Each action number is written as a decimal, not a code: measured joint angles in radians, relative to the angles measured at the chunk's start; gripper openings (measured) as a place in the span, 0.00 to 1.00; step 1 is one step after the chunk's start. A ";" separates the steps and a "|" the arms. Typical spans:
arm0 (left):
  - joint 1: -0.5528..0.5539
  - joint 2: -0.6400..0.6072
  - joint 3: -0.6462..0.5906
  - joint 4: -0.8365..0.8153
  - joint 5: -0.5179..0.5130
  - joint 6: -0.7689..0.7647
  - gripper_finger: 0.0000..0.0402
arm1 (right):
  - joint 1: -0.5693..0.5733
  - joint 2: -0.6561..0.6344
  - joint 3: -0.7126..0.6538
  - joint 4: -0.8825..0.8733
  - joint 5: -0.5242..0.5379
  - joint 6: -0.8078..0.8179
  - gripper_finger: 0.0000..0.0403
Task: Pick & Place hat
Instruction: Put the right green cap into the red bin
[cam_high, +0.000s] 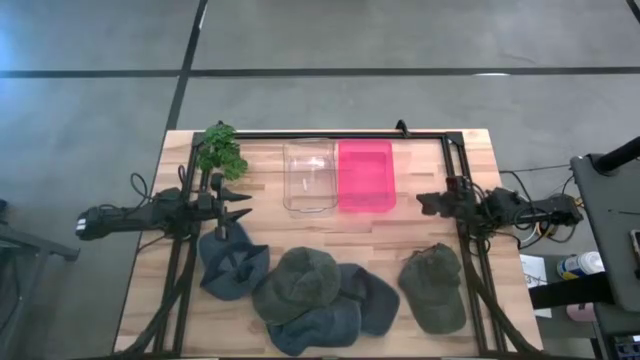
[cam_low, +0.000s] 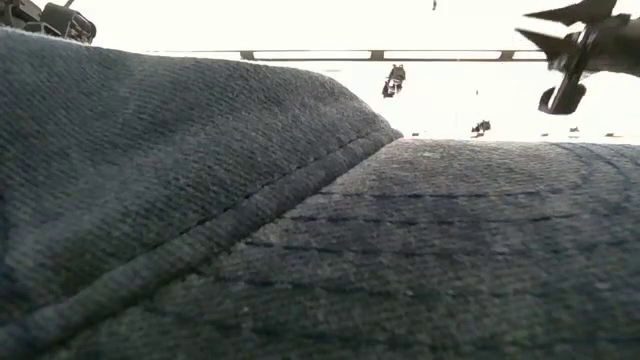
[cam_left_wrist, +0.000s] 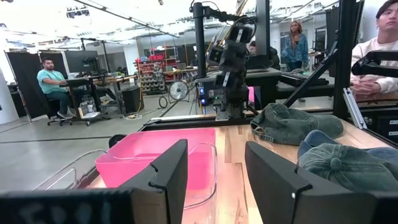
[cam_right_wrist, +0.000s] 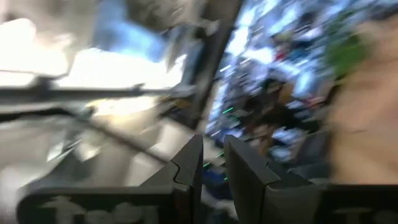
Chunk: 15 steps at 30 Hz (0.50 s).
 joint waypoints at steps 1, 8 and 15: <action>0.000 0.000 0.000 0.000 0.000 0.000 0.38 | 0.009 0.012 0.001 0.030 -0.027 -0.010 0.16; 0.000 0.000 0.000 0.000 0.000 0.000 0.38 | 0.113 0.251 0.201 -0.346 -0.162 -0.078 0.16; 0.000 0.000 0.000 0.000 0.000 0.000 0.38 | 0.170 0.593 0.479 -1.086 -0.278 -0.158 0.16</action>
